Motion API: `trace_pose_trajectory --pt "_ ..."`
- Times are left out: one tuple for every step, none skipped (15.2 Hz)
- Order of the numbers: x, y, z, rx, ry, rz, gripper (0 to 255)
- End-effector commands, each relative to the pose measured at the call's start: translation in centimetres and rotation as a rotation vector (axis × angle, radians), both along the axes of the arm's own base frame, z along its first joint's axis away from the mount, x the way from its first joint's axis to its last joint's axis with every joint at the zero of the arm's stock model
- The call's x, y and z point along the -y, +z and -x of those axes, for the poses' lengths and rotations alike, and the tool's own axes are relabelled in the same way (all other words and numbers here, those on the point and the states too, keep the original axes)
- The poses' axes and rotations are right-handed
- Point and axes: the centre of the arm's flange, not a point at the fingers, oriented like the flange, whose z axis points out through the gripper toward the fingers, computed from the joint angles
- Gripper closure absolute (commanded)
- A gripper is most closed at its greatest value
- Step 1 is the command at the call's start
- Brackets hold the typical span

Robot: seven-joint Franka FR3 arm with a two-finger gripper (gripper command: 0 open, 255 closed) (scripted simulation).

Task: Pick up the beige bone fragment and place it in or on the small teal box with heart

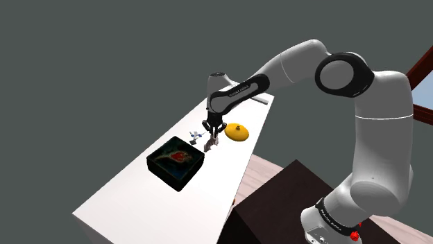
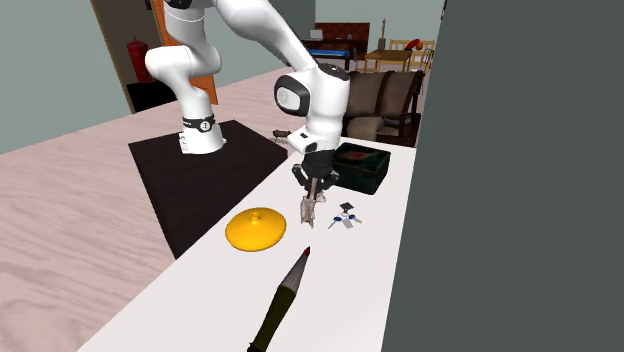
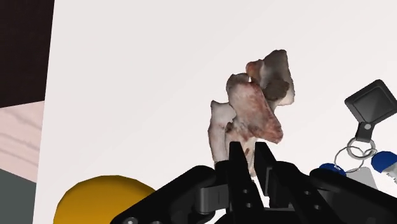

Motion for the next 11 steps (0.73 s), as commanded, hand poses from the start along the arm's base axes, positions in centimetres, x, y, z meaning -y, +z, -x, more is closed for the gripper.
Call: trace_pose_trajectory --pt "-0.2 0.9 0.1 -0.002 0.001 -0.001 255" --pt "-0.2 1.4 0.1 -0.002 0.001 -0.001 255" --pt "-0.2 2.0 0.1 -0.002 0.001 -0.001 255" --pt "-0.2 2.5 0.1 -0.002 0.001 -0.001 255" --pt "-0.2 3.0 0.1 -0.002 0.001 -0.001 255" --pt "-0.2 3.5 0.1 -0.002 0.001 -0.001 255" --pt "-0.2 4.1 0.1 -0.002 0.001 -0.001 255" --pt "-0.2 3.5 0.0 -0.002 0.001 -0.001 255" --pt "-0.2 3.5 0.0 -0.002 0.001 -0.001 0" --pt "2.2 2.6 0.2 -0.005 0.034 -0.099 0" --pt "4.5 1.5 0.2 -0.008 0.067 -0.198 0"
